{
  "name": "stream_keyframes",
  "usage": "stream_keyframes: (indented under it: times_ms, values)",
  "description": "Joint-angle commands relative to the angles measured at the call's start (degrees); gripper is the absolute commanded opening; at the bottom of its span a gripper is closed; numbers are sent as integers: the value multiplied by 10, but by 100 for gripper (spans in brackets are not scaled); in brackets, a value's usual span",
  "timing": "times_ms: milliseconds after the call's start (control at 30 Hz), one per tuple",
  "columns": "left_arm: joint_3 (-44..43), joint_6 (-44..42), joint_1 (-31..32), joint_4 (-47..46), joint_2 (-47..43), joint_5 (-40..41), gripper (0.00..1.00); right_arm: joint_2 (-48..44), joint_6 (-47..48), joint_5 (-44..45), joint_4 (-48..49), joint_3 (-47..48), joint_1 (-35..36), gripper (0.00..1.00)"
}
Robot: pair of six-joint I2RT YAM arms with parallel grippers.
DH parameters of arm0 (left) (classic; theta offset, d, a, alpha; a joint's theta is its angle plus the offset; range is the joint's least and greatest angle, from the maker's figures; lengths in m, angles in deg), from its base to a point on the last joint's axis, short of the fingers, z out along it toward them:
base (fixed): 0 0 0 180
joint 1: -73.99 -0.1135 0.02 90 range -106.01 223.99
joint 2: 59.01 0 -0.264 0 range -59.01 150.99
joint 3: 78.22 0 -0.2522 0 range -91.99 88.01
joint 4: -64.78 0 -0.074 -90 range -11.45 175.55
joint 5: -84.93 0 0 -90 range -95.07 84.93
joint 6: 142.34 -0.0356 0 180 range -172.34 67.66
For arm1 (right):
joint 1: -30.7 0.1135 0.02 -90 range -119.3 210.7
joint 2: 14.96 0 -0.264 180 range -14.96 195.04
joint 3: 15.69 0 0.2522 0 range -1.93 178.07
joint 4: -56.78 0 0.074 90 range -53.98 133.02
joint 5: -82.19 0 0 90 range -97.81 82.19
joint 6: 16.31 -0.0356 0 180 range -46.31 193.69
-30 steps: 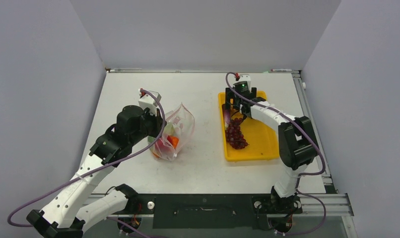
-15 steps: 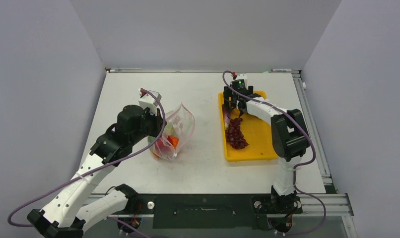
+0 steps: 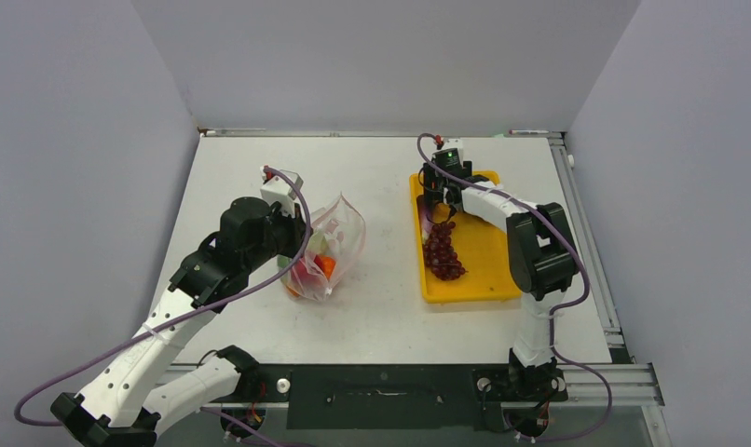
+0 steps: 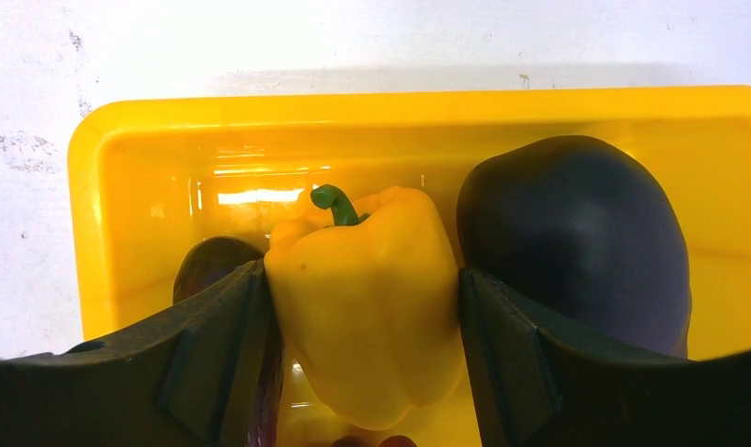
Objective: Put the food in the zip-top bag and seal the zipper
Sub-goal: Pick up the fake vegetable from the bin, then place the fake vegetable in the zipper food storage bag.
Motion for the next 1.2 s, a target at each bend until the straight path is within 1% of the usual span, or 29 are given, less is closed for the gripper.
stream_keyframes:
  times_ms: [0, 67, 267, 500, 667, 900, 1167]
  values:
    - [-1, -6, -3, -21, -5, -2, 0, -27, 0, 6, -9, 16, -1, 33]
    - [-1, -6, -3, -22, -7, -3, 0, -43, 0, 12, -13, 12, 0, 30]
    - [-1, -5, -3, -22, -9, -4, 0, -98, 1, 31, -16, -13, 10, 27]
    - [0, -4, -3, -23, -12, -1, 0, -184, 0, 42, -21, -44, 33, 27]
    - [0, -4, -3, -22, -11, 1, 0, -242, -1, 38, -35, -48, 61, 26]
    - [0, -4, -3, -21, -11, 8, 0, -322, -11, -14, -49, -51, 98, 26]
    - [1, -3, -3, -21, -10, 13, 0, -404, -36, -151, -29, -74, 109, 26]
